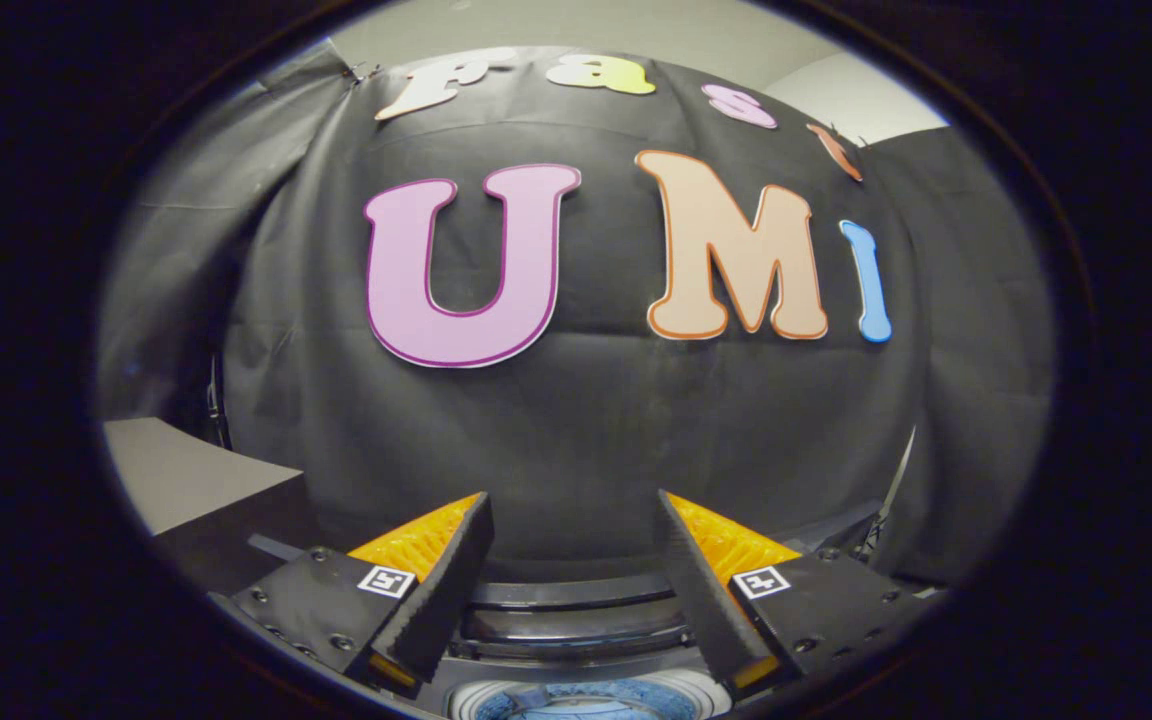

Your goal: Put the clothes into the washing machine and then close the washing machine lid.

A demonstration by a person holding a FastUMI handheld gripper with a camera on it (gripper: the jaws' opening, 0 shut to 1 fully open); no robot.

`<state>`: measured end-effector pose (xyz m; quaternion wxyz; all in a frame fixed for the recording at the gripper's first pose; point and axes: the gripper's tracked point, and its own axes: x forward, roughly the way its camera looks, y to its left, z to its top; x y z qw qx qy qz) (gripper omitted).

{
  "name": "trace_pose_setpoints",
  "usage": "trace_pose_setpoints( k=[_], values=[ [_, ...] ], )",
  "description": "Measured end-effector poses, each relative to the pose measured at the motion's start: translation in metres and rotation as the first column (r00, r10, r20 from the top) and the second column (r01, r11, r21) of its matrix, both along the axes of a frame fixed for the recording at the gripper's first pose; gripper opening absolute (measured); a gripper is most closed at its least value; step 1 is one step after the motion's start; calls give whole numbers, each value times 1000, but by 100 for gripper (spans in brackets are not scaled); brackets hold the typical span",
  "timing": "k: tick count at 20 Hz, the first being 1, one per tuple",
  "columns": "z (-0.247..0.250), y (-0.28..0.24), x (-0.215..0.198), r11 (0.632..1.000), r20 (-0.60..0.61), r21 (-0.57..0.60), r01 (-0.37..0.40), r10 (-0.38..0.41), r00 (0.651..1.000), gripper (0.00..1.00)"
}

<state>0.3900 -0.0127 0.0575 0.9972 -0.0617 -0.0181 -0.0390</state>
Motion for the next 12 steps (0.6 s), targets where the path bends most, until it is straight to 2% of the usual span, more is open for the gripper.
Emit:
trace_pose_setpoints(
  k=[9,12],
  values=[
    [-2,-2,-21,1000,94,11,-11,10,995,99],
    [-5,-2,-27,1000,93,6,-13,13,996,99]
  ],
)
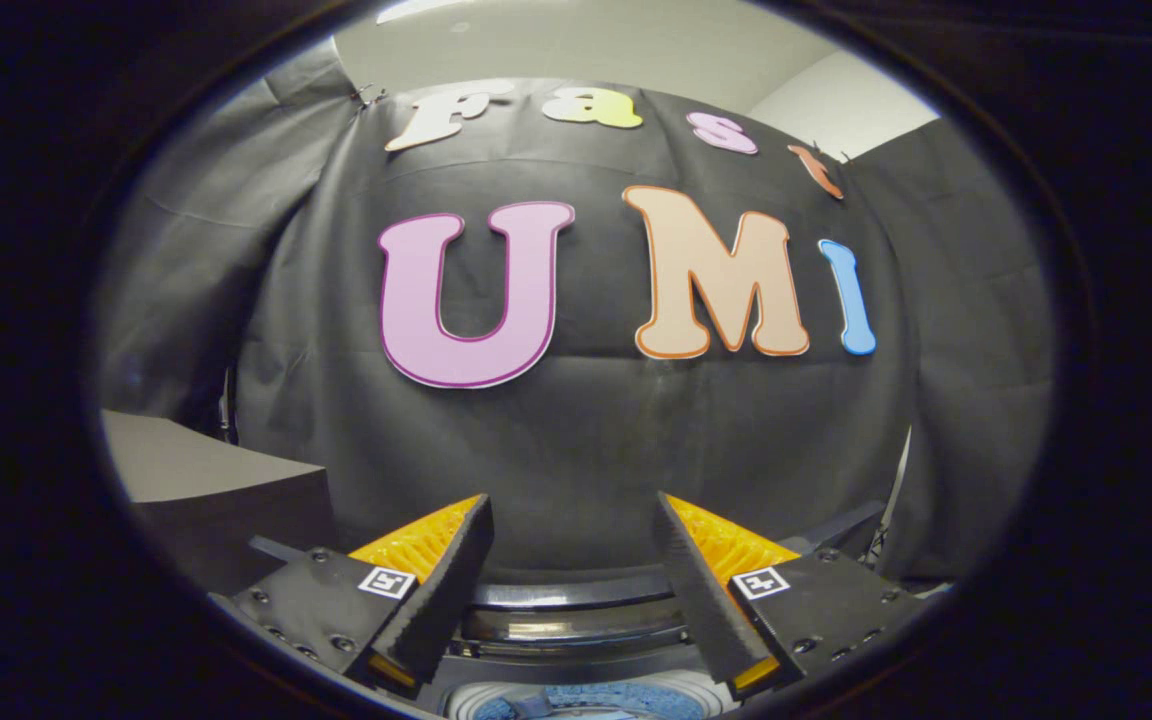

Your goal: Put the clothes into the washing machine and then close the washing machine lid.

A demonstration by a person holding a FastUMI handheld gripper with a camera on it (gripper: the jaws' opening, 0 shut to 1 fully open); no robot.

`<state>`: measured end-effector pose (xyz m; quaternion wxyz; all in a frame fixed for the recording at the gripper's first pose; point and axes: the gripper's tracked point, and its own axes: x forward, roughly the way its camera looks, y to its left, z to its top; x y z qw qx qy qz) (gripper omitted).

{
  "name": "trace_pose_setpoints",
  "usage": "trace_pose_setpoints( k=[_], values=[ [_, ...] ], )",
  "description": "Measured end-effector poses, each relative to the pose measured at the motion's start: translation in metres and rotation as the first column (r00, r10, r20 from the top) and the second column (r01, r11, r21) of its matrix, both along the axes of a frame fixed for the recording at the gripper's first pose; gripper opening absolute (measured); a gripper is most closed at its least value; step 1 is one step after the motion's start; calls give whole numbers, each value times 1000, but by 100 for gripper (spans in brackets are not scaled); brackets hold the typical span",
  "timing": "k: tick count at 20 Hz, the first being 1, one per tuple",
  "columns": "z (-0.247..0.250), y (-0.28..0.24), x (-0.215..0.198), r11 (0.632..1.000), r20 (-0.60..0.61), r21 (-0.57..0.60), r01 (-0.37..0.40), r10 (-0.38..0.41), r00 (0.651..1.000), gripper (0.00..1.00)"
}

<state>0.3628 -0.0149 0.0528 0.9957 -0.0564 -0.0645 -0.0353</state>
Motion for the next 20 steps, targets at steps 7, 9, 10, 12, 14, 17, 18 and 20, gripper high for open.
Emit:
trace_pose_setpoints(
  k=[7,9,10,12,14,17,18,20],
  values=[
    [-5,-1,-10,1000,-5,-4,-13,13,1000,99],
    [-6,-2,-14,1000,9,-1,-21,21,1000,99],
    [-6,-2,-15,1000,12,-2,-24,24,1000,99],
    [-9,-2,-18,999,10,-4,-34,34,999,99],
    [-9,-2,-19,999,-4,-5,-45,45,999,99],
    [-11,-4,-20,999,-21,-2,-43,43,999,99],
    [-12,-5,-21,999,-24,-3,-39,39,999,99],
    [-14,-5,-24,999,-28,-10,-38,37,999,99]
  ],
)
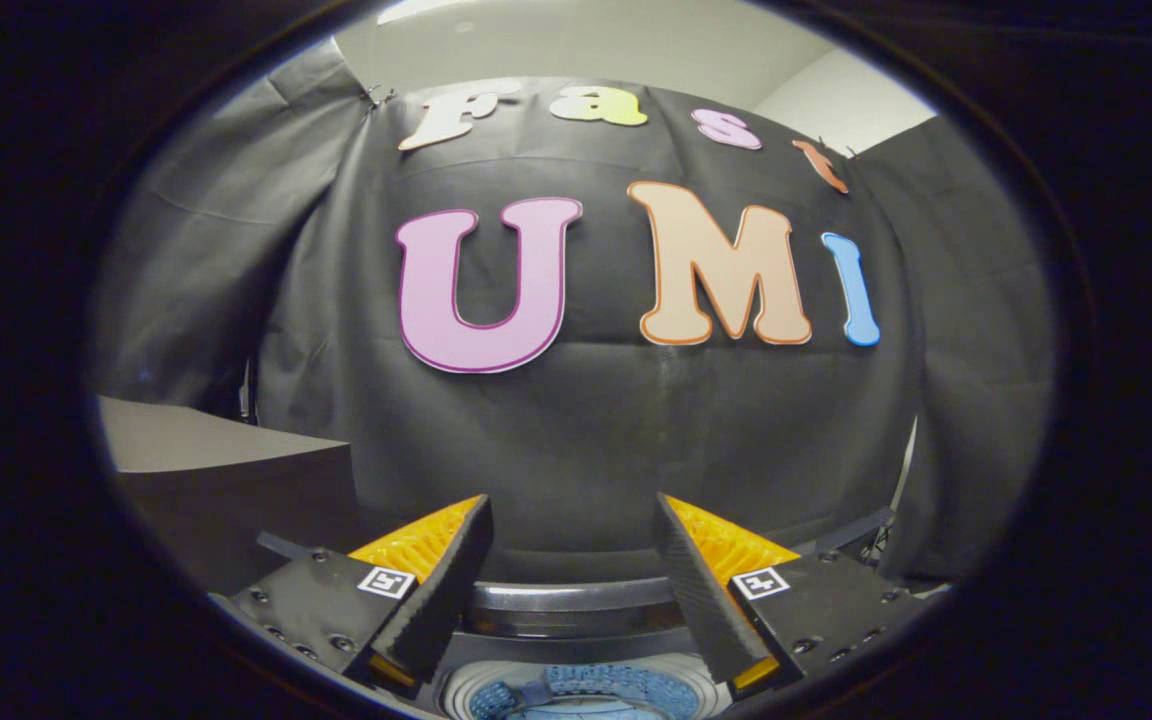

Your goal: Put the clothes into the washing machine and then close the washing machine lid.

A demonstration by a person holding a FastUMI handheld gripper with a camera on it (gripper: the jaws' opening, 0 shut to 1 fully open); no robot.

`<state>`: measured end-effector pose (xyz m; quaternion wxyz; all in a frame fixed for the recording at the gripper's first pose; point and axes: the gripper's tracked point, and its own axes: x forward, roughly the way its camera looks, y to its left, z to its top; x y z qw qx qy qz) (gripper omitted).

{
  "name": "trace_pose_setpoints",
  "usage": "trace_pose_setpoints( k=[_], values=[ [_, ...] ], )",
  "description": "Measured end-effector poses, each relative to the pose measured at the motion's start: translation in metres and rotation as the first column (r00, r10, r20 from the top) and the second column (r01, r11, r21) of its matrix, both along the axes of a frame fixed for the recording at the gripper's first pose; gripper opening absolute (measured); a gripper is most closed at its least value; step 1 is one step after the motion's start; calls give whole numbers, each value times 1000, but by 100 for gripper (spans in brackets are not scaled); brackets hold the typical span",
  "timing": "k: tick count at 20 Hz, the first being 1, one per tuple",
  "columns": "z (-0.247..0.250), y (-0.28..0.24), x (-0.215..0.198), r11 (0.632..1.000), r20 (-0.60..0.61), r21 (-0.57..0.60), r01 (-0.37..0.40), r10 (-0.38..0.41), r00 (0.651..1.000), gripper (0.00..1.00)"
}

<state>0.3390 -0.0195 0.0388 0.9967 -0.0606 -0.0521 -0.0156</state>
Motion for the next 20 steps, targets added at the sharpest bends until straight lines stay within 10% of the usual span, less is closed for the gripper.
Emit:
trace_pose_setpoints(
  k=[20],
  values=[
    [-23,2,-88,999,-162,34,-36,41,986,98]
  ],
)
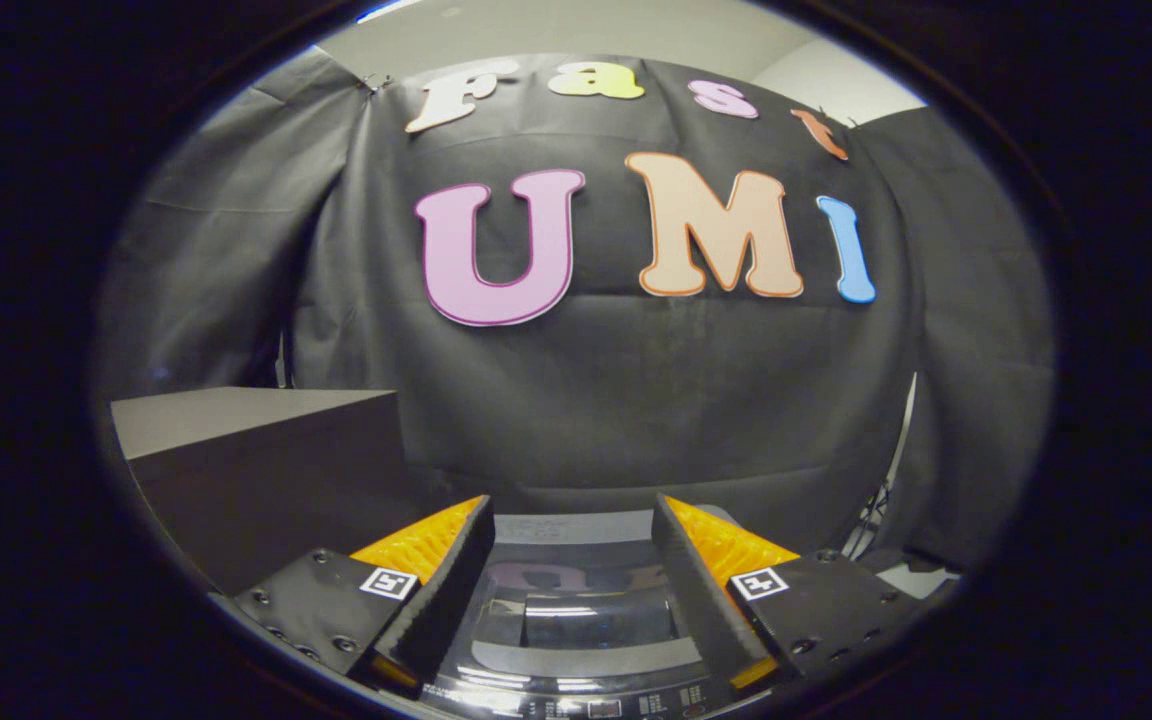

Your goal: Put the clothes into the washing machine and then close the washing machine lid.

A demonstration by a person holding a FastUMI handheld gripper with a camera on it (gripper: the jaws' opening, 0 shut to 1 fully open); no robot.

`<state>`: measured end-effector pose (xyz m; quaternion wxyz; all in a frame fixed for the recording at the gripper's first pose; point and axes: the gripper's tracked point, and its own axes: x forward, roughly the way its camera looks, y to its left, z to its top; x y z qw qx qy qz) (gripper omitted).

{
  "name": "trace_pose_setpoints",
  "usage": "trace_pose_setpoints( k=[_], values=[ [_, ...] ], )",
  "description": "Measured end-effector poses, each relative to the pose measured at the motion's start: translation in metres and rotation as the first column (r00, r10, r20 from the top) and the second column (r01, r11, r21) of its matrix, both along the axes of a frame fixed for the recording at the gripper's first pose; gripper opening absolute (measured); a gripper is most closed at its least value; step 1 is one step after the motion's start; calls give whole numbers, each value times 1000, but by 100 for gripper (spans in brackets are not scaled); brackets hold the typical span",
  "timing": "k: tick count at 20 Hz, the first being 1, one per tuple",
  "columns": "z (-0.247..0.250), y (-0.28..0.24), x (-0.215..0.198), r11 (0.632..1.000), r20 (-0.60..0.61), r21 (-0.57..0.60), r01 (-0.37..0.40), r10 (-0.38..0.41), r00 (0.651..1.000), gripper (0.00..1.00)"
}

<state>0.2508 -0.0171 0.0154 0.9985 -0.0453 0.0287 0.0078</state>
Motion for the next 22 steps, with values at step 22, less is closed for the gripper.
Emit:
trace_pose_setpoints(
  k=[22],
  values=[
    [-22,-10,-168,997,-93,48,-59,63,994,97]
  ],
)
